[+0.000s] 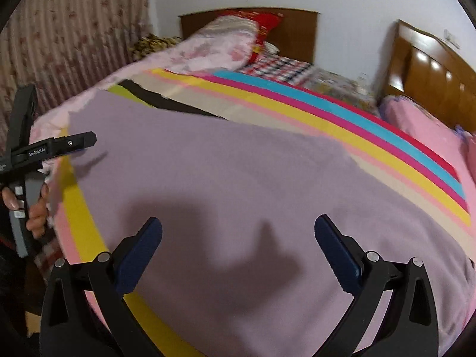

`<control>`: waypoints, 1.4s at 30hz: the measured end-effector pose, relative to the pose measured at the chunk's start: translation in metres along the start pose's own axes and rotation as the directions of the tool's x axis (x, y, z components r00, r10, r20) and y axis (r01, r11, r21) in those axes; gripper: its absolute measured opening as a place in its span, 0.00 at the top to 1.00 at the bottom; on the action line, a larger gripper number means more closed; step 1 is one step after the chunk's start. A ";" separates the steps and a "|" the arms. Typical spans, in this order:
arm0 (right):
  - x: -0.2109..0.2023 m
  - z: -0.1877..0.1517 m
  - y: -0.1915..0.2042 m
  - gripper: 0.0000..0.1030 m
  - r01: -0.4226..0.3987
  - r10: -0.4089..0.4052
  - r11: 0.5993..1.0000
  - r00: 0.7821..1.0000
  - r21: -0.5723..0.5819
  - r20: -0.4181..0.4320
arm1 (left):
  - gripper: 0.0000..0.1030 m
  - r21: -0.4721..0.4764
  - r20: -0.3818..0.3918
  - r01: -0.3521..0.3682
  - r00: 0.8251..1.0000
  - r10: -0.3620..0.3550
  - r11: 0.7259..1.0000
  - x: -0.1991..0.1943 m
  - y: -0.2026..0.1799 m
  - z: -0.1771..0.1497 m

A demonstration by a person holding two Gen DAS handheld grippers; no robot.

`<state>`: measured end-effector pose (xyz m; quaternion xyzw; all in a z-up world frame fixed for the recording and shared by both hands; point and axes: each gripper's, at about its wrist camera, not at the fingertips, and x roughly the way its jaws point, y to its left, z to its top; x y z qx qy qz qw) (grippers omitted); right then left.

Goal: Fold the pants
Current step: 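Grasp the ribbed cuffs of the lilac sweatpants with the left gripper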

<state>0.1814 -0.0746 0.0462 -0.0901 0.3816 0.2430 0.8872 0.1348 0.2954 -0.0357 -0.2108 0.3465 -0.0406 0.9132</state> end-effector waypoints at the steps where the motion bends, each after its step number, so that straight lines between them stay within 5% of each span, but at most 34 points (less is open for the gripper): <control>1: 0.004 0.006 0.010 0.04 -0.017 0.017 1.000 1.000 -0.022 0.002 | 0.02 -0.047 0.024 -0.003 1.000 0.004 0.999 -0.007 0.014 0.002; 7: 0.064 0.065 0.068 0.04 -0.201 0.195 0.972 0.979 -0.123 -0.058 | 0.02 -0.235 0.091 -0.156 0.979 0.182 0.959 -0.047 0.090 0.009; 12: 0.142 0.111 0.103 0.04 -0.402 0.385 0.914 0.903 -0.060 -0.192 | 0.02 -0.322 0.083 -0.218 0.963 0.257 0.921 -0.071 0.128 0.007; 24: 0.205 0.145 0.132 0.05 -0.470 0.440 0.877 0.868 -0.095 -0.232 | 0.02 -0.339 0.046 -0.220 0.967 0.250 0.915 -0.079 0.142 -0.029; 26: 0.203 0.150 0.128 0.05 -0.460 0.441 0.886 0.875 -0.059 -0.201 | 0.02 -0.328 0.041 -0.216 0.969 0.242 0.920 -0.077 0.138 -0.031; 29: 0.190 0.152 0.136 0.04 -0.394 0.380 0.915 0.914 -0.088 -0.140 | 0.02 -0.324 0.041 -0.214 0.970 0.239 0.922 -0.074 0.136 -0.034; 35: 0.213 0.150 0.156 0.05 -0.366 0.329 0.918 0.917 -0.151 -0.225 | 0.02 -0.330 0.030 -0.201 0.974 0.223 0.922 -0.065 0.132 -0.034; 39: 0.196 0.156 0.138 0.05 -0.249 0.240 0.968 0.959 -0.042 -0.148 | 0.02 -0.344 0.045 -0.190 0.975 0.218 0.919 -0.072 0.137 -0.033; 42: 0.168 0.148 0.175 0.05 -0.270 0.253 0.939 0.962 -0.214 -0.103 | 0.02 -0.410 0.065 -0.168 0.975 0.213 0.896 -0.077 0.151 -0.034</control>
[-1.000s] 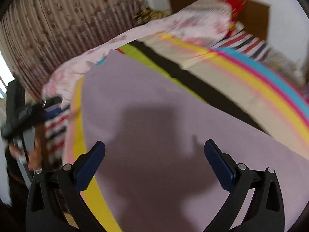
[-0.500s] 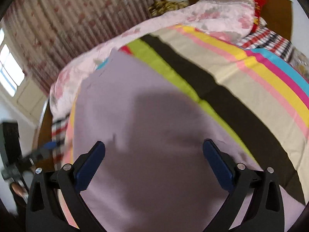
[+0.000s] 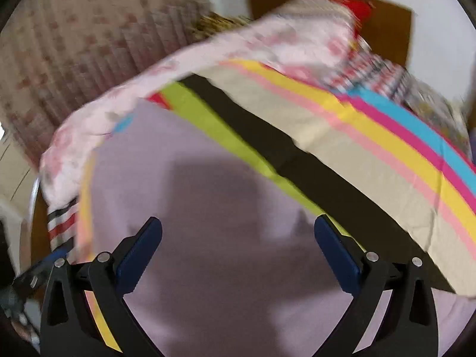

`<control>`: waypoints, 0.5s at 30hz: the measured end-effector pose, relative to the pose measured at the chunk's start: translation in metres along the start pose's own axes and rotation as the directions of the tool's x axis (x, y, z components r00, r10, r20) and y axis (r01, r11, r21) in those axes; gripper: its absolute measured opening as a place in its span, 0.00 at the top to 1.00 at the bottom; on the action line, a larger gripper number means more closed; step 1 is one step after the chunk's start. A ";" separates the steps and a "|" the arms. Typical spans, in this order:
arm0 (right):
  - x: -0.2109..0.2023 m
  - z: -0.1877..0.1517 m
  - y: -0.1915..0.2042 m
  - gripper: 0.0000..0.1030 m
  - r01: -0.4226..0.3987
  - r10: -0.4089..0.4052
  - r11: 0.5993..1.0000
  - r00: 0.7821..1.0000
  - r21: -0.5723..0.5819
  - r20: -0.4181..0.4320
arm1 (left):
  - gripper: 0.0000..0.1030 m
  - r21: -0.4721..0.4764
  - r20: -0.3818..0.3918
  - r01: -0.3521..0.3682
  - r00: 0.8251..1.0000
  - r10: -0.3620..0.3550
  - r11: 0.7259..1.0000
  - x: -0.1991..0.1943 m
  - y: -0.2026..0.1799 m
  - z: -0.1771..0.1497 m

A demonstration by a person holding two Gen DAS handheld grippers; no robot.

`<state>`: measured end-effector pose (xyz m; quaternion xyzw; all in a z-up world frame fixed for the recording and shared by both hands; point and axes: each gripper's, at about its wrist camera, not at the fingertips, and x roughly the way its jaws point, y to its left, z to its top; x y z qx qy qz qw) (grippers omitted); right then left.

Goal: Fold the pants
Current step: 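Grasp the ribbed cuffs of the lilac sweatpants with the left gripper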

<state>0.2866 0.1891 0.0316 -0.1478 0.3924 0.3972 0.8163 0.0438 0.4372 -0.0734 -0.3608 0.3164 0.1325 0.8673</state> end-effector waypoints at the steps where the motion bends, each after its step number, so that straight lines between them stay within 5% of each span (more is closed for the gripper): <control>1: -0.002 -0.002 0.020 0.05 0.014 -0.014 0.997 1.000 -0.075 -0.001 | 0.02 -0.020 0.005 0.002 1.000 -0.002 1.000 0.000 0.003 0.001; 6: 0.006 -0.021 0.110 0.07 0.073 -0.078 0.908 0.997 -0.413 0.005 | 0.02 -0.092 0.024 -0.002 1.000 0.004 0.996 -0.006 0.017 0.003; 8: 0.020 -0.029 0.129 0.31 0.096 -0.125 0.868 0.992 -0.488 -0.028 | 0.02 -0.088 0.027 -0.007 1.000 0.010 0.996 -0.010 0.019 0.003; 10: 0.037 -0.037 0.137 0.39 0.148 -0.209 0.829 0.977 -0.540 -0.052 | 0.02 -0.088 0.028 -0.006 1.000 0.009 0.996 -0.014 0.022 0.005; 12: 0.038 -0.040 0.132 0.40 0.139 -0.190 0.842 0.981 -0.520 -0.045 | 0.02 -0.091 0.026 -0.001 1.000 0.004 0.996 -0.015 0.025 0.006; 15: 0.032 -0.032 0.122 0.61 0.102 -0.140 0.887 0.989 -0.451 -0.052 | 0.02 -0.090 0.021 0.026 0.999 -0.024 0.996 -0.017 0.027 0.007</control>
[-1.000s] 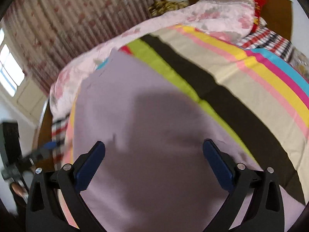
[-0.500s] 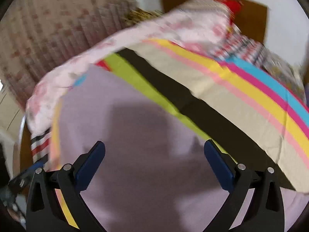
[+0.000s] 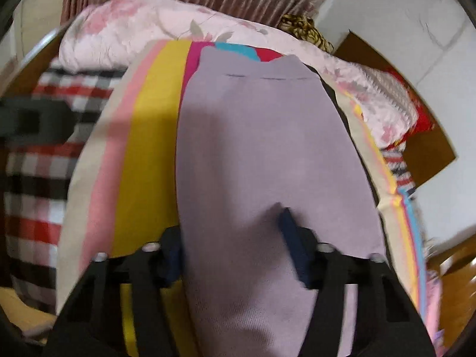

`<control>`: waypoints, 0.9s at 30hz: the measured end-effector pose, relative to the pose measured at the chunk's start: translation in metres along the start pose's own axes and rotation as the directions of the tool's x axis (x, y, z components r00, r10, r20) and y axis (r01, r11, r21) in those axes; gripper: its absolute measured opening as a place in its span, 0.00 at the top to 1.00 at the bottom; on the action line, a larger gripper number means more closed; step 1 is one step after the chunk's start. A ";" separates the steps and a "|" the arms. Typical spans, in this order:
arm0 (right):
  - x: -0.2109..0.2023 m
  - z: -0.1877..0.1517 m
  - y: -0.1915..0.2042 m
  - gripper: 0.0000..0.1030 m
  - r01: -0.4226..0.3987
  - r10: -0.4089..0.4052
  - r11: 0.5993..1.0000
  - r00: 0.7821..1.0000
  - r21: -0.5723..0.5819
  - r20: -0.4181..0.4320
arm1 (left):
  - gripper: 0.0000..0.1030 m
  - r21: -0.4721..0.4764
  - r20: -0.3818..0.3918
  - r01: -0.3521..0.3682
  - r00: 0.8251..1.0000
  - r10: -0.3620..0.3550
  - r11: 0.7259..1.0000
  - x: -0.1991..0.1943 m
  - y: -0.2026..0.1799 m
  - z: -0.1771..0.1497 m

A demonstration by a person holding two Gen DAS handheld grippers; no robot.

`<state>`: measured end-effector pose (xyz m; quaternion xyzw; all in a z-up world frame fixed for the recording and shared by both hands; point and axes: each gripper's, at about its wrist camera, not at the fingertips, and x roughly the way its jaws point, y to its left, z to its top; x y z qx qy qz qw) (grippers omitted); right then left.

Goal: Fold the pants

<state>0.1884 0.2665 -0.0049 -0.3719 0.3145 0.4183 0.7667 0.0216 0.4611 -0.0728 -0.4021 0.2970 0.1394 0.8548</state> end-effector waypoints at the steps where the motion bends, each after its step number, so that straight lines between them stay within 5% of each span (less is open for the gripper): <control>1: -0.003 0.000 -0.006 0.68 -0.033 0.032 0.999 0.999 0.032 0.009 | 0.02 -0.004 -0.016 0.027 1.000 -0.027 1.000 0.002 -0.001 0.001; 6: -0.009 -0.002 -0.037 0.80 -0.197 0.185 0.954 0.980 0.228 0.072 | 0.02 -0.066 -0.114 0.194 0.973 -0.200 0.979 0.025 -0.012 0.017; 8: -0.008 -0.004 -0.042 0.80 -0.223 0.209 0.941 0.975 0.254 0.080 | 0.02 -0.101 -0.147 0.281 0.945 -0.294 0.954 0.043 -0.018 0.029; 11: -0.010 -0.003 -0.039 0.80 -0.224 0.210 0.941 0.974 0.255 0.080 | 0.02 -0.143 -0.162 0.314 0.928 -0.335 0.939 0.073 -0.026 0.047; 14: -0.009 -0.004 -0.043 0.80 -0.228 0.214 0.939 0.973 0.259 0.083 | 0.03 -0.179 -0.129 0.305 0.935 -0.330 0.935 0.098 -0.023 0.064; 17: -0.008 -0.004 -0.044 0.80 -0.246 0.230 0.930 0.969 0.275 0.088 | 0.19 -0.202 -0.094 0.351 0.923 -0.374 0.915 0.119 -0.016 0.076; 19: -0.009 -0.006 -0.048 0.73 -0.282 0.265 0.914 0.959 0.290 0.097 | 0.41 -0.196 -0.070 0.351 0.926 -0.370 0.916 0.128 -0.011 0.082; 22: -0.026 -0.012 -0.056 0.30 -0.327 0.297 0.893 0.944 0.308 0.142 | 0.71 -0.225 -0.068 0.370 0.917 -0.394 0.901 0.144 0.003 0.089; 24: -0.041 -0.019 -0.067 0.27 -0.356 0.312 0.876 0.933 0.326 0.182 | 0.79 -0.250 -0.072 0.399 0.901 -0.428 0.882 0.148 0.013 0.089; 27: -0.058 -0.036 -0.087 0.36 -0.319 0.274 0.866 0.947 0.384 0.169 | 0.86 -0.211 -0.086 0.404 0.900 -0.428 0.890 0.147 0.014 0.090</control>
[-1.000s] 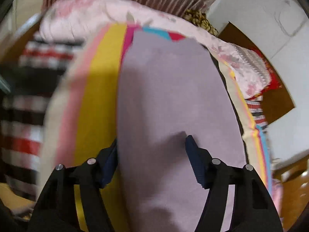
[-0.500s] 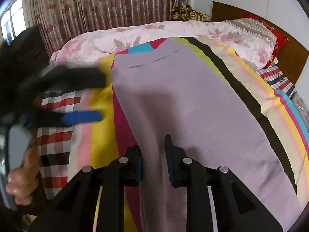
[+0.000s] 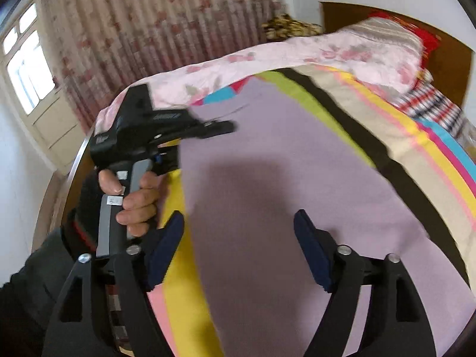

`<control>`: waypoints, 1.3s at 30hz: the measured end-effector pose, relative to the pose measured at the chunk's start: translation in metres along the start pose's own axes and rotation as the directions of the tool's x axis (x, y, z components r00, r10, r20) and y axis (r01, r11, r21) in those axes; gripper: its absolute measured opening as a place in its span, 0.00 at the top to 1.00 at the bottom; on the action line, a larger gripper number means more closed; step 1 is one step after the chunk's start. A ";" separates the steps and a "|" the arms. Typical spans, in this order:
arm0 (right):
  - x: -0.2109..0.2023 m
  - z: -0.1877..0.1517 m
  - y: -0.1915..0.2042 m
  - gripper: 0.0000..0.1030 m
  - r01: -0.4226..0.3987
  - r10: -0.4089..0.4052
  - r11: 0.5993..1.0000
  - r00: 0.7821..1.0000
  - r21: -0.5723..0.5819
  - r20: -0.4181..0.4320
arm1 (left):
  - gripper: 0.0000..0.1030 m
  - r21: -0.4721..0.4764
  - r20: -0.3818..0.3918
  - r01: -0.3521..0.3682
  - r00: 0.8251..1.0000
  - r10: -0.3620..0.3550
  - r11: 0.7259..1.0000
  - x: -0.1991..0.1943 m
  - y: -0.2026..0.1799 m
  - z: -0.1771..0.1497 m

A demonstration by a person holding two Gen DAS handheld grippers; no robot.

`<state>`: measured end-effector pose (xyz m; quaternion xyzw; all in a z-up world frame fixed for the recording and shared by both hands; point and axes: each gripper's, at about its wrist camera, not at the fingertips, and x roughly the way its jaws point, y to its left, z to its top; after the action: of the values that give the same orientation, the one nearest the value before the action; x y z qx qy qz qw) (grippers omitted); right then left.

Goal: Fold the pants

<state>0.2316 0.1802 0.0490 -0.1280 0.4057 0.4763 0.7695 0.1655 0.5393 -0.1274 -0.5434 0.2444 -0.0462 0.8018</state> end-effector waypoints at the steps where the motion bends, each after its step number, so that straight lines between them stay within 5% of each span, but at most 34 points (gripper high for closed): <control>1: -0.008 -0.006 -0.006 0.38 0.038 -0.038 0.999 0.999 0.011 -0.007 | 0.86 0.008 0.003 -0.005 1.000 0.005 1.000 -0.001 -0.002 0.000; 6: -0.005 -0.051 -0.004 0.39 0.166 -0.178 0.982 0.973 -0.090 -0.144 | 0.88 0.097 0.041 -0.037 0.999 0.034 0.995 -0.005 -0.028 0.003; 15: 0.003 -0.057 -0.007 0.34 0.151 -0.147 0.987 0.987 0.057 -0.061 | 0.88 0.197 0.100 -0.079 0.993 0.060 0.977 -0.017 -0.078 -0.008; 17: 0.023 -0.063 0.006 0.32 0.195 -0.200 0.979 0.976 -0.054 -0.084 | 0.88 0.229 0.115 -0.072 0.992 0.046 0.971 -0.022 -0.097 -0.013; 20: 0.034 -0.055 -0.002 0.32 0.194 -0.190 0.981 0.972 0.016 -0.139 | 0.88 0.325 0.129 -0.068 0.991 0.027 0.943 -0.027 -0.141 -0.028; 22: 0.039 -0.050 -0.009 0.32 0.181 -0.176 0.982 0.980 0.059 -0.089 | 0.88 0.392 0.136 -0.082 0.990 0.030 0.916 -0.029 -0.167 -0.039; 25: 0.068 -0.059 -0.006 0.28 0.220 -0.221 0.975 0.968 -0.025 -0.118 | 0.88 0.481 0.130 -0.075 0.991 0.014 0.874 -0.024 -0.210 -0.058; 28: 0.064 -0.062 -0.019 0.27 0.189 -0.183 0.982 0.973 0.029 -0.137 | 0.88 0.616 0.119 -0.127 0.991 0.067 0.777 -0.005 -0.253 -0.089; 32: -0.012 -0.098 -0.064 0.26 0.135 -0.167 0.949 0.982 0.284 0.089 | 0.88 0.770 0.066 -0.105 0.994 0.085 0.629 0.017 -0.299 -0.152; 36: -0.116 -0.182 -0.140 0.20 0.135 -0.346 0.780 0.907 0.612 0.242 | 0.86 0.883 -0.032 -0.025 0.993 0.114 0.469 0.048 -0.321 -0.239; 39: -0.161 -0.222 -0.176 0.19 0.166 -0.462 0.675 0.855 0.719 0.236 | 0.79 0.912 -0.170 0.087 0.969 0.177 0.402 0.080 -0.314 -0.311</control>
<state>0.2317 -0.1413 -0.0057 0.1907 0.3553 0.1681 0.8995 0.1579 0.1207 0.0362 0.0002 0.2889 -0.2157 0.9328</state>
